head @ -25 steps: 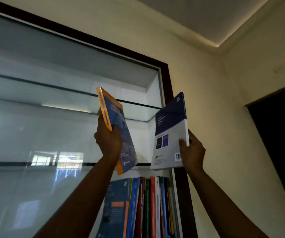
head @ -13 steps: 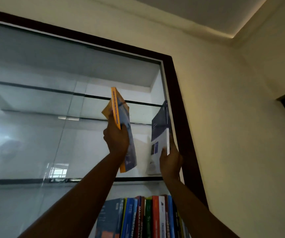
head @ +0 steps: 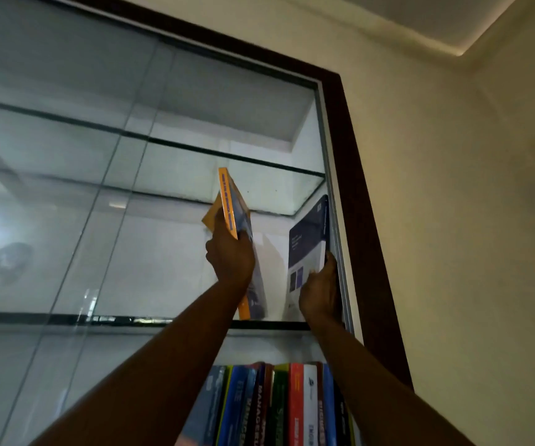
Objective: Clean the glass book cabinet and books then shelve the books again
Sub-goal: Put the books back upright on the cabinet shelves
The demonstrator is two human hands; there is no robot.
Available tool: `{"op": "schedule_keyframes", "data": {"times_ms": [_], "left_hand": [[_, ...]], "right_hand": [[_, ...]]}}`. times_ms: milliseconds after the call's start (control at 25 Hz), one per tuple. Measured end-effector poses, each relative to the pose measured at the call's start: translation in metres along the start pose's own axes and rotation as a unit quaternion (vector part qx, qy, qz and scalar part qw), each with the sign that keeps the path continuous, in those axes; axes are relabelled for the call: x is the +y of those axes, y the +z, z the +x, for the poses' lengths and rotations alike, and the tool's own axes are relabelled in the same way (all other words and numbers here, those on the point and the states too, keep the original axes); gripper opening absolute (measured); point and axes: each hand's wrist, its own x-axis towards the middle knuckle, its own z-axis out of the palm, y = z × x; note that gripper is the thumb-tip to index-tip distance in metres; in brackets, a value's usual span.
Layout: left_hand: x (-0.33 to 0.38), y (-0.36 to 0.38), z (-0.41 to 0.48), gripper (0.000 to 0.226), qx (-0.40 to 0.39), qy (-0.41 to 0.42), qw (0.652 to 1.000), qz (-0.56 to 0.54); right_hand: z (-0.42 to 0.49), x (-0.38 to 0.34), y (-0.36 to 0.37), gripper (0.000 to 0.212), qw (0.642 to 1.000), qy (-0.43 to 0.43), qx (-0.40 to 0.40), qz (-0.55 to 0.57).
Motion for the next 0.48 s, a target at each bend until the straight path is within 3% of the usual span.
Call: {"op": "schedule_keyframes", "data": {"times_ms": [160, 240, 360, 480], "left_hand": [[-0.009, 0.016, 0.002, 0.045, -0.019, -0.035, 0.999, 0.007], [-0.013, 0.024, 0.002, 0.047, -0.031, -0.046, 0.998, -0.005], [-0.016, 0.041, -0.004, 0.052, -0.058, -0.049, 0.996, -0.049], [-0.021, 0.061, -0.017, 0.055, -0.135, -0.054, 0.98, -0.138]], "right_hand": [[-0.005, 0.001, -0.01, 0.062, 0.998, 0.014, -0.05, 0.027], [-0.025, 0.002, -0.017, 0.069, 0.997, -0.019, -0.07, -0.038], [-0.048, 0.005, -0.039, 0.062, 0.98, -0.152, -0.054, -0.117], [-0.046, 0.006, -0.058, 0.062, 0.973, -0.13, -0.116, -0.154]]}}
